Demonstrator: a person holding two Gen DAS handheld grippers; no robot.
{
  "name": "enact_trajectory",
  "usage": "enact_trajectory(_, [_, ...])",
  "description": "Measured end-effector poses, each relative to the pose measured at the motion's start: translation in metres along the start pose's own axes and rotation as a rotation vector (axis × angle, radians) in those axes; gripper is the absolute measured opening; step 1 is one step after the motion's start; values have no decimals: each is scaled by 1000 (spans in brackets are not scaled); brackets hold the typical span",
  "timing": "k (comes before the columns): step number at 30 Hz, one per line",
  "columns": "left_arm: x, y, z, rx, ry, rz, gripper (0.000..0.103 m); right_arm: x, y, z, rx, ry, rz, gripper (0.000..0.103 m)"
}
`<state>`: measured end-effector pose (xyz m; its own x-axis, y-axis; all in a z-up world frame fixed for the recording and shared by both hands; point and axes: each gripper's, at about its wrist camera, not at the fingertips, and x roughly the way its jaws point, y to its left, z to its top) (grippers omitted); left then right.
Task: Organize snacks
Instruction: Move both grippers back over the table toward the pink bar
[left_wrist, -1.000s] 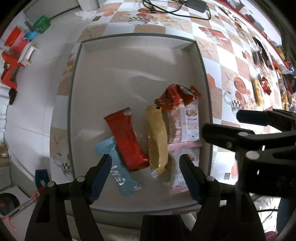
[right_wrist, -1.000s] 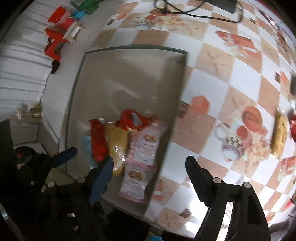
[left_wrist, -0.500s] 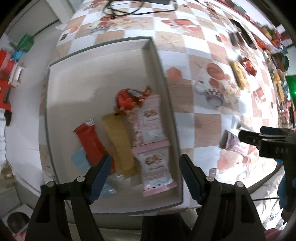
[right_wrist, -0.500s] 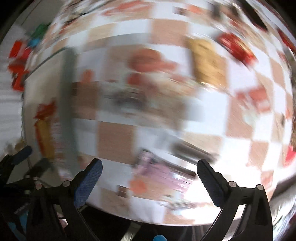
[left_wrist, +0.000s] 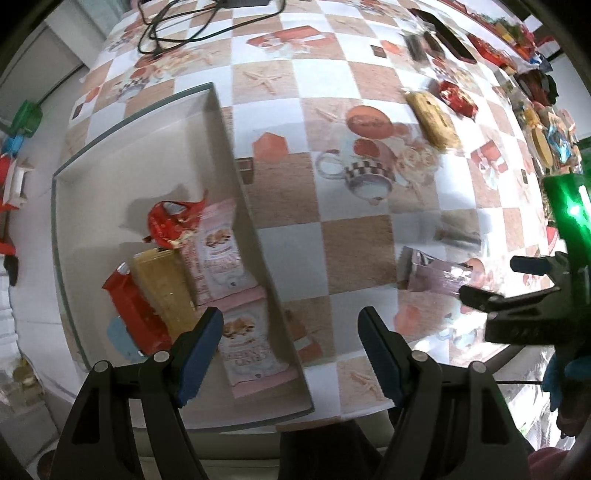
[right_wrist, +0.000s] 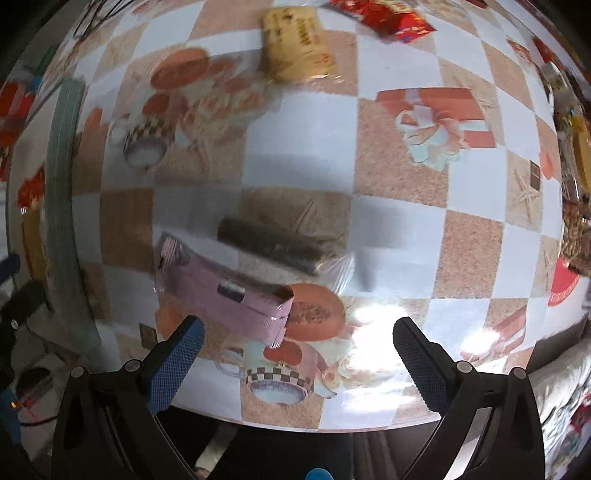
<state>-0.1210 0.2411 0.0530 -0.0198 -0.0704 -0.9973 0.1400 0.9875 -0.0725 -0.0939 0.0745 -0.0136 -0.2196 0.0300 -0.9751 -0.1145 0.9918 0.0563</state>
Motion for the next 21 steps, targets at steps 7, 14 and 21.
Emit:
enact_trajectory(7, [5, -11, 1, 5, 11, 6, 79, 4, 44, -10, -157, -14, -99, 103])
enact_trajectory(14, [6, -14, -4, 2, 24, 18, 79, 15, 80, 2, -253, -16, -137, 103])
enact_trajectory(21, [11, -16, -2, 1, 36, 30, 79, 28, 76, 33, -164, 9, -83, 103])
